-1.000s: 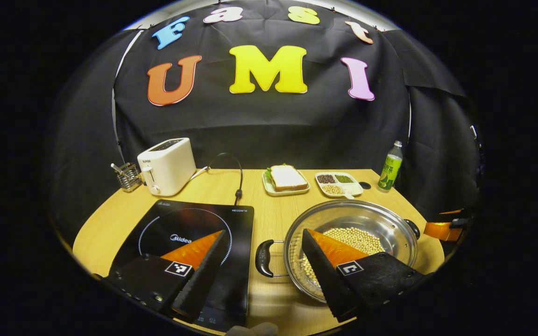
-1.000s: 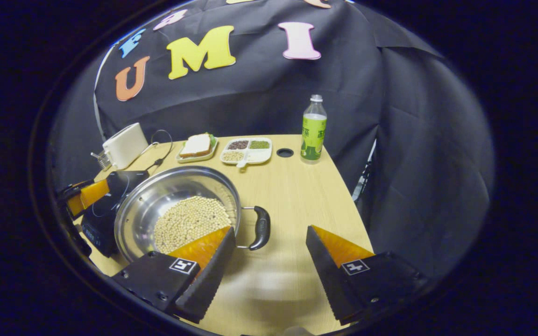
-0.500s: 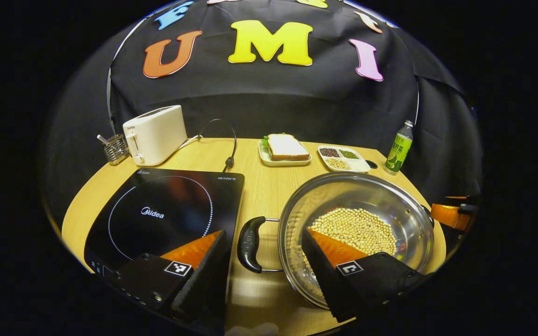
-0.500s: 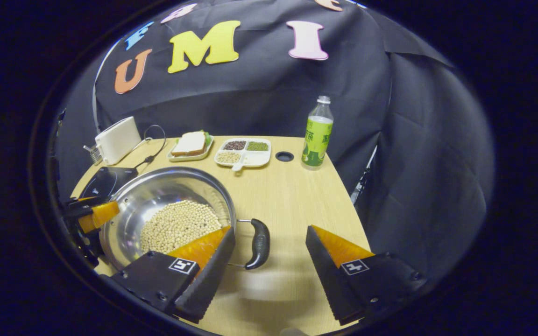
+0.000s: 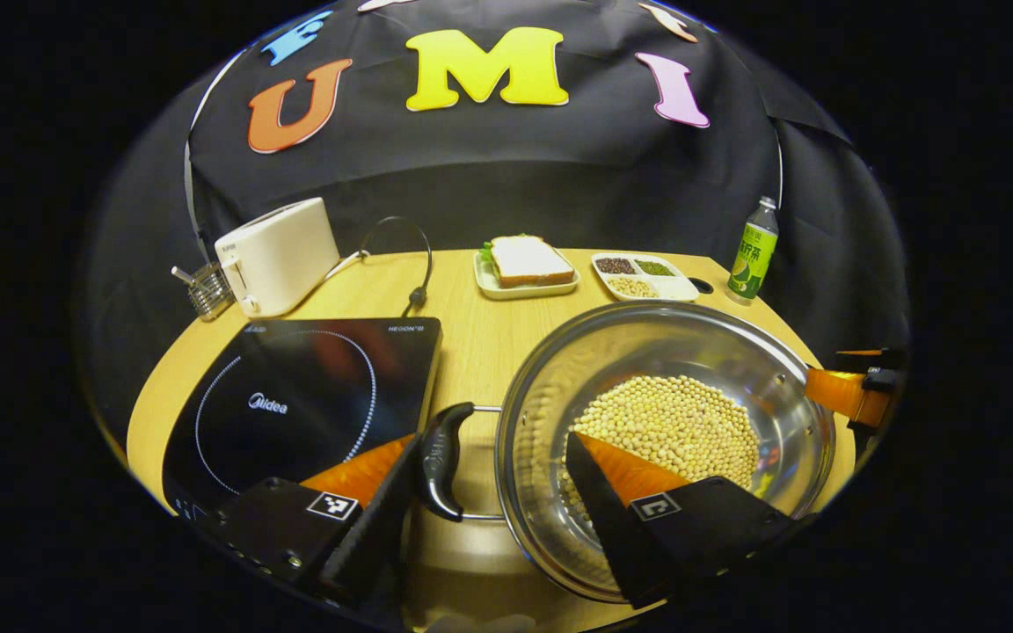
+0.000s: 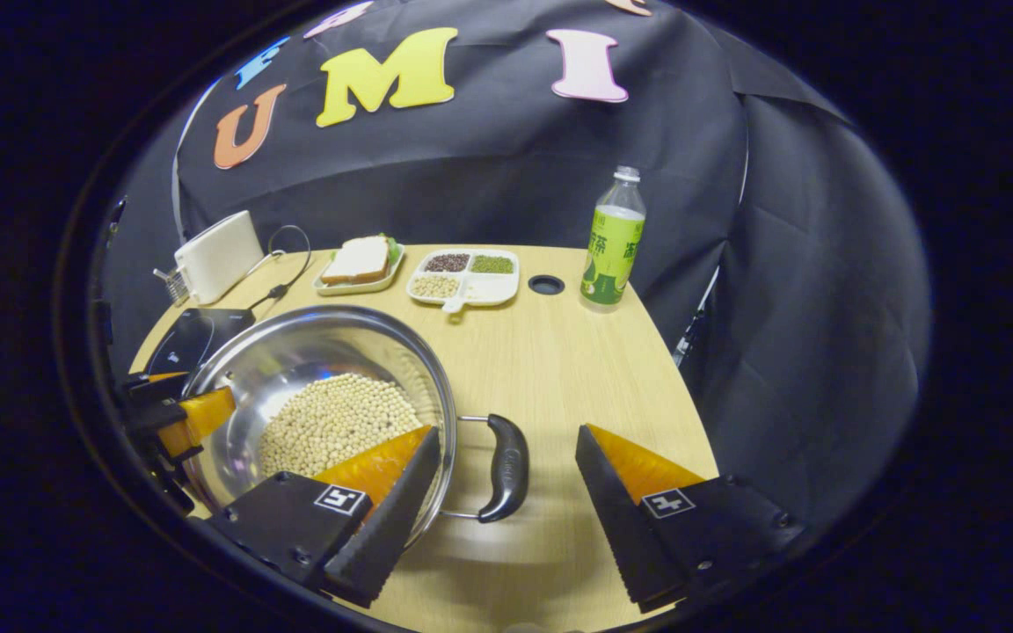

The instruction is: First push the handle of the pot to place it horizontally, then grasp the pot with both hands and set it on the induction cooktop.

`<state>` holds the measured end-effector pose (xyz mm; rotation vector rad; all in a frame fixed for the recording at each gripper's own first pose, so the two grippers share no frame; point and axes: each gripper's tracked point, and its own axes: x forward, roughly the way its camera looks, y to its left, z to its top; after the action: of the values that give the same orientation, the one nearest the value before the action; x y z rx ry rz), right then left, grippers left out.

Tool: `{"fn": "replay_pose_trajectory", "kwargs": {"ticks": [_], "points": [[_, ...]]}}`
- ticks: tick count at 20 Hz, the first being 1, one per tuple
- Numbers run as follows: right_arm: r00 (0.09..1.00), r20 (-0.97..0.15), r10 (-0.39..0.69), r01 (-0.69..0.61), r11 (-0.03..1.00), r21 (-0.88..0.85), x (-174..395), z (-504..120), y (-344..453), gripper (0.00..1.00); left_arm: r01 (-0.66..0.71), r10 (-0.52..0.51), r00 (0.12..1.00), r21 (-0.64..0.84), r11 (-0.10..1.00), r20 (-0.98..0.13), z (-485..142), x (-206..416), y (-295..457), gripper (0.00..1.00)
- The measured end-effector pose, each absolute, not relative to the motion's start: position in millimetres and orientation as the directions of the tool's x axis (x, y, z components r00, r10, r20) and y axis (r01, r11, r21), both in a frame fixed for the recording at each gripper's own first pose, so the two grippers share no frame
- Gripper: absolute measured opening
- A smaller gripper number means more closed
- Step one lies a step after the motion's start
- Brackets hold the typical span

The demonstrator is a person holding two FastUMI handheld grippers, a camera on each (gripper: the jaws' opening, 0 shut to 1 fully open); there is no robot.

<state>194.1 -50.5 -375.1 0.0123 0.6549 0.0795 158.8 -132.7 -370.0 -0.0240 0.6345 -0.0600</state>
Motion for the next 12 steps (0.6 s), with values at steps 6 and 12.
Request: {"fn": "replay_pose_trajectory", "kwargs": {"ticks": [6, 12], "points": [[0.770, -0.632, 0.092, -0.084, 0.996, 0.042, 196, -385, -47, 1.00, 0.045, -0.064, 0.800, -0.047, 0.998, -0.596, -373, 162, -132, 0.98], [0.723, -0.683, 0.104, -0.086, 0.994, 0.060, 197, -404, -36, 0.97, 0.047, -0.048, 0.794, -0.017, 0.999, -0.606, -376, 163, -131, 0.94]]}}
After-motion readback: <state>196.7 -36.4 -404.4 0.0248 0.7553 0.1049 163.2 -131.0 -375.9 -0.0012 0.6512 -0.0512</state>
